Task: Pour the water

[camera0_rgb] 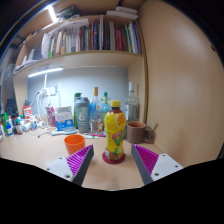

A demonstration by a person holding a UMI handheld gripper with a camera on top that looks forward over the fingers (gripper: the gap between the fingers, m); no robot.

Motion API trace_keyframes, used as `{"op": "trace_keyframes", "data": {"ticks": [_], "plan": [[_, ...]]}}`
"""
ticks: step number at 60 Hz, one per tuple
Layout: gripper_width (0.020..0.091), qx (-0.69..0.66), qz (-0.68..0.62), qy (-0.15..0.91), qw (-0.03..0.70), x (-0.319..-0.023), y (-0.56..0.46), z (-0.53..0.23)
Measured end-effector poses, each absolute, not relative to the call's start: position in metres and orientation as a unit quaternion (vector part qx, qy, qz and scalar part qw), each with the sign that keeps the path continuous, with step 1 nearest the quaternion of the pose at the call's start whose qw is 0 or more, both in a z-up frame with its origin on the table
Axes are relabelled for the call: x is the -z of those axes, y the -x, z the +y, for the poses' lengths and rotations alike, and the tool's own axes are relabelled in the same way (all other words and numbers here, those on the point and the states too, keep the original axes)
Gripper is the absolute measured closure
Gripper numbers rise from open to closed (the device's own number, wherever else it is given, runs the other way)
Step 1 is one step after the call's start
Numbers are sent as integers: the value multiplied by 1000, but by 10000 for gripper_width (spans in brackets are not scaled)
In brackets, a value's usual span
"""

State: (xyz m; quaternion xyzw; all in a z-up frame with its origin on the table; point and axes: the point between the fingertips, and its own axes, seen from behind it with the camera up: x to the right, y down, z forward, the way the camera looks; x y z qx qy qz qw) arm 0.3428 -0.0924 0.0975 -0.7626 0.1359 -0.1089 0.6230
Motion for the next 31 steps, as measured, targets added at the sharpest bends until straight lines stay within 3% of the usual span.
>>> {"op": "trace_keyframes", "data": {"ticks": [31], "plan": [[261, 94, 138, 737, 655, -141, -259, -209]]}}
